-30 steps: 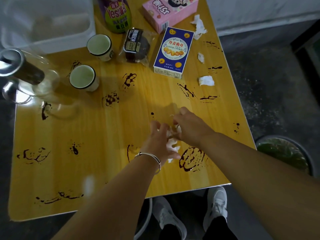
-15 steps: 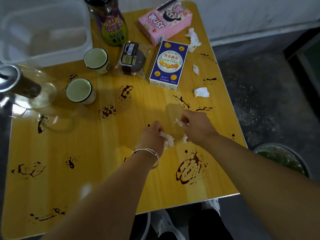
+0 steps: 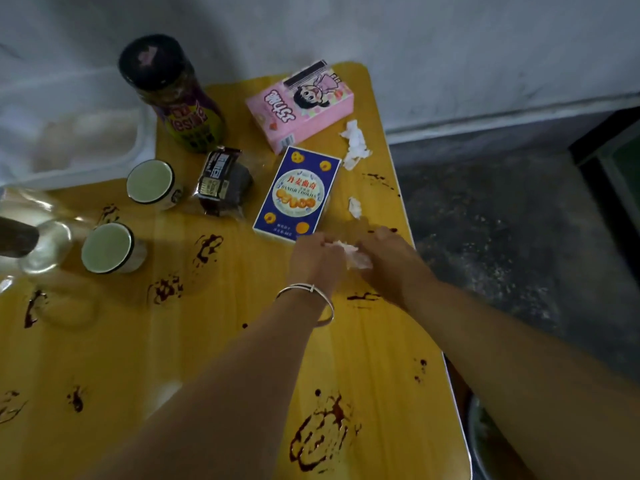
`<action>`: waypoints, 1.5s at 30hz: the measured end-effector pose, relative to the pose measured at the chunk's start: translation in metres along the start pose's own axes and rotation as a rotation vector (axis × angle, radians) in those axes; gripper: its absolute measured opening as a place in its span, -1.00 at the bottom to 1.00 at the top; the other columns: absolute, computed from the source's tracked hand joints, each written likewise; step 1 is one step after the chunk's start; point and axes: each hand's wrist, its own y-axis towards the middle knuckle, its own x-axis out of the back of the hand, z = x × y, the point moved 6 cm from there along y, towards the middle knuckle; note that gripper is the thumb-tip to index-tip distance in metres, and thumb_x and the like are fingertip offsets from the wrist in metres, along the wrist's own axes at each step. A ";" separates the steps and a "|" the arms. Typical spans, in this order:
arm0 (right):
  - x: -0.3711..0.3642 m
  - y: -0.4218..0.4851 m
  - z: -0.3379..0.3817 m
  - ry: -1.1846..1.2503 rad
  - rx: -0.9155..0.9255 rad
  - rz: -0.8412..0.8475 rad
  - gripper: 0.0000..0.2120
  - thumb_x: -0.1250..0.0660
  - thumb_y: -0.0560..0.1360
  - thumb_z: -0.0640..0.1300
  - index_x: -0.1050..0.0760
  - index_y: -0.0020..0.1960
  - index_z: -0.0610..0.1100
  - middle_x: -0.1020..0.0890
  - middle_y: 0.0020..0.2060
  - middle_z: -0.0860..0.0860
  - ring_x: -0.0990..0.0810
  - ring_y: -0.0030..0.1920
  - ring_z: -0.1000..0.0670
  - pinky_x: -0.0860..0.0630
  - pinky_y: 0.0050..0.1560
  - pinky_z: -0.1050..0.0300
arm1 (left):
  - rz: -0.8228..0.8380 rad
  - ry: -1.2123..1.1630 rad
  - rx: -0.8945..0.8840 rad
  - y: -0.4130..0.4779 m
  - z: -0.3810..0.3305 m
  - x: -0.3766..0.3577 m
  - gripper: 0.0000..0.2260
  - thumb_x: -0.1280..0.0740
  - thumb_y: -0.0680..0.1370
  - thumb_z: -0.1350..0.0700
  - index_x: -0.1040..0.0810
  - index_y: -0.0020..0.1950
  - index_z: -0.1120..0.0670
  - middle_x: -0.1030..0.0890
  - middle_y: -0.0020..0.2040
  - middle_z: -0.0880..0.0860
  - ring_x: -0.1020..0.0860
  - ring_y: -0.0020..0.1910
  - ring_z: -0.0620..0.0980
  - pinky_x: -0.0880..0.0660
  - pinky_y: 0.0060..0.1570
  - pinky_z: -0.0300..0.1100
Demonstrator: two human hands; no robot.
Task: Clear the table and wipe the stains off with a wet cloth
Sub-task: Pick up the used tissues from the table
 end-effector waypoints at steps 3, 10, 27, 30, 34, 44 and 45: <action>-0.008 0.005 -0.002 -0.005 0.087 0.046 -0.66 -0.16 0.55 -0.25 -0.44 0.30 -0.10 -0.41 0.21 -0.11 -0.47 0.17 -0.13 -0.42 0.12 0.08 | -0.052 0.105 -0.121 0.011 -0.027 -0.010 -0.83 -0.31 0.48 0.14 -0.57 -0.07 0.24 -0.55 -0.17 0.18 -0.42 -0.30 0.00 -0.24 -0.51 -0.35; 0.051 0.043 -0.047 0.261 -0.048 -0.179 -0.89 -0.21 0.54 -0.20 -0.47 -0.11 -0.21 -0.57 -0.11 -0.19 -0.56 -0.06 -0.19 -0.35 -0.19 0.15 | -0.124 0.413 -0.241 0.036 -0.055 -0.030 -0.84 -0.21 0.56 0.22 -0.57 0.01 0.20 -0.55 0.05 0.16 -0.52 0.02 0.09 -0.40 -0.05 -0.16; 0.071 0.157 -0.009 0.119 0.061 -0.052 -0.51 -0.23 0.55 -0.19 -0.22 0.45 -0.05 -0.19 0.40 -0.15 -0.38 0.30 -0.21 -0.38 0.26 0.00 | -0.005 0.628 -0.348 0.066 -0.075 -0.037 -0.79 -0.16 0.55 0.31 -0.42 0.17 0.22 -0.42 0.17 0.14 -0.44 0.10 0.11 -0.42 0.02 -0.12; 0.068 0.168 -0.004 -0.008 0.042 -0.075 -0.63 -0.15 0.57 -0.24 -0.29 0.37 -0.19 -0.28 0.33 -0.21 -0.45 0.20 -0.23 -0.43 0.12 -0.01 | -0.059 0.461 -0.385 0.064 -0.075 -0.027 -0.82 -0.20 0.53 0.30 -0.47 0.11 0.21 -0.43 0.09 0.14 -0.45 -0.01 0.09 -0.32 -0.14 -0.23; 0.063 0.170 0.002 -0.004 0.084 -0.056 -0.72 -0.20 0.57 -0.17 -0.40 0.25 -0.21 -0.43 0.25 -0.20 -0.49 0.17 -0.20 -0.42 0.11 0.05 | -0.067 0.369 -0.385 0.064 -0.069 -0.024 -0.83 -0.21 0.51 0.30 -0.50 0.07 0.22 -0.47 0.04 0.13 -0.41 -0.12 0.00 -0.22 -0.21 -0.35; 0.084 0.136 -0.020 0.438 -0.168 0.044 -0.50 -0.35 0.49 -0.14 -0.32 0.38 -0.21 -0.46 0.29 -0.15 -0.49 0.19 -0.11 -0.47 0.07 0.07 | 0.005 -0.273 0.022 0.055 -0.049 -0.019 -0.85 -0.15 0.58 0.28 -0.45 -0.01 0.06 -0.51 -0.10 0.06 -0.53 -0.29 -0.10 -0.45 -0.43 -0.38; 0.083 0.126 -0.020 0.542 -0.194 0.085 -0.53 -0.36 0.48 -0.20 -0.36 0.35 -0.22 -0.50 0.21 -0.16 -0.53 0.06 -0.08 -0.51 -0.07 0.12 | 0.019 -0.290 0.033 0.052 -0.051 -0.021 -0.86 -0.15 0.58 0.28 -0.44 0.00 0.07 -0.51 -0.11 0.07 -0.51 -0.31 -0.11 -0.43 -0.45 -0.40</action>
